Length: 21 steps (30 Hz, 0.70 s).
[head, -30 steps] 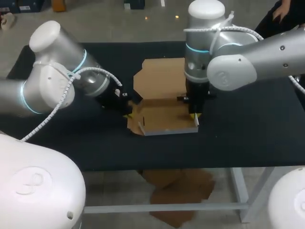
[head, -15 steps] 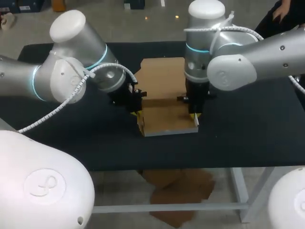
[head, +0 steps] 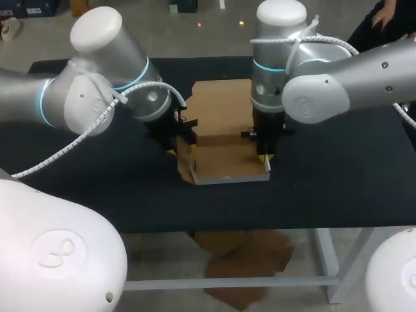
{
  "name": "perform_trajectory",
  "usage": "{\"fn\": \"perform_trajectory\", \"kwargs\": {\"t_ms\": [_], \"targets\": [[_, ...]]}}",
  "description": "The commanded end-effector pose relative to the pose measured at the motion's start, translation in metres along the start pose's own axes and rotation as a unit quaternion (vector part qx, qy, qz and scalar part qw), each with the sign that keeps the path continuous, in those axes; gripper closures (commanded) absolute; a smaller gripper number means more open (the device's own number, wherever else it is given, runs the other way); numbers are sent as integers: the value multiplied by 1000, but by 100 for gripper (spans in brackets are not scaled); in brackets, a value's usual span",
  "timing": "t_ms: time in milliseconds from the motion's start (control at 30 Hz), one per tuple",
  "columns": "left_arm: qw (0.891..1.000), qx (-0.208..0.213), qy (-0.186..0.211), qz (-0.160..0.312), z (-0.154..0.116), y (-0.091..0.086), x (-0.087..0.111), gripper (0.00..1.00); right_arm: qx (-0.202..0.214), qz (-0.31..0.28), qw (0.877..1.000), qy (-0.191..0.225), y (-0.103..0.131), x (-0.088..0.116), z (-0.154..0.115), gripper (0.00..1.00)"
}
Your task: Assemble the packaging by folding the flat box into shape, placing the metal phone stand inside, and closing the box properly
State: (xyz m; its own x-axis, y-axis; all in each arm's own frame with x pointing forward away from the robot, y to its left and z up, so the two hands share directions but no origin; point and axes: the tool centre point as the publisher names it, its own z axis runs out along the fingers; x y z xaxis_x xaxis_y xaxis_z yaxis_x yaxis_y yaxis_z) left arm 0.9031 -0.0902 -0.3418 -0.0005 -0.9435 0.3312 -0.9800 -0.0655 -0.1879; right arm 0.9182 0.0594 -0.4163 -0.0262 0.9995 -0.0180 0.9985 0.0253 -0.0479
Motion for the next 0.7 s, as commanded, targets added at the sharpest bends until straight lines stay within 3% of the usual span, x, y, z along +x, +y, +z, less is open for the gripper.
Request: {"fn": "perform_trajectory", "kwargs": {"t_ms": [33,167,367,433,500,567,700], "targets": [[999,17,28,-5,-26,14,-23,37,2,0,1000,-1,1,1,-1,100],[999,20,47,-14,-36,15,-39,50,2,0,1000,-1,1,1,-1,100],[997,16,75,-22,-38,17,-64,58,2,0,1000,-1,1,1,-1,100],[996,16,82,-21,-37,18,-70,70,2,0,1000,-1,1,1,-1,100],[995,15,91,-25,-32,18,-75,75,2,0,1000,-1,1,1,-1,100],[995,13,95,-29,-25,18,-78,100,2,0,1000,-1,1,1,-1,100],[994,8,109,-28,-15,18,-83,100,2,0,1000,-1,1,1,-1,100]]}}
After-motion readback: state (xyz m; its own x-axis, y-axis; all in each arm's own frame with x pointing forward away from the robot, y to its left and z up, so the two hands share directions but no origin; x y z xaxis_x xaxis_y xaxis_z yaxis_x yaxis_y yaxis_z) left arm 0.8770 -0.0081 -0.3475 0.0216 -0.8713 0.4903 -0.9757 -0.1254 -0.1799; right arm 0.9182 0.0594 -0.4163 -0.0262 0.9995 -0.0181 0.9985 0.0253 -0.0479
